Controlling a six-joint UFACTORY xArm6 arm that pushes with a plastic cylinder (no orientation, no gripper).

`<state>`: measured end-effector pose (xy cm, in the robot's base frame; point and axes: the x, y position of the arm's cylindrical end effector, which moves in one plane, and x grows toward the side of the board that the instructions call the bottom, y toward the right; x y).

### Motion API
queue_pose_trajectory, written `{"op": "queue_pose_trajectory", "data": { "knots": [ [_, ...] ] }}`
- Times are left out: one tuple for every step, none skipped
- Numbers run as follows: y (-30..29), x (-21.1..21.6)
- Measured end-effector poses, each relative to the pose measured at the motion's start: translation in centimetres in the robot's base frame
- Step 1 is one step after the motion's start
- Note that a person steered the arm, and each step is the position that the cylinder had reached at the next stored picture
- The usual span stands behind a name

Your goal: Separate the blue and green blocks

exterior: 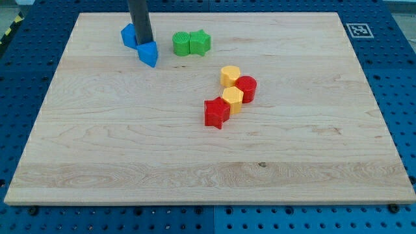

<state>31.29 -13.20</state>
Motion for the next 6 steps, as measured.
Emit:
{"op": "queue_pose_trajectory", "data": {
  "knots": [
    [0.0,0.1],
    [-1.0,0.8],
    [-1.7,4.4],
    [-2.0,6.2],
    [-3.6,3.8],
    [-3.5,2.3]
  ]
}}
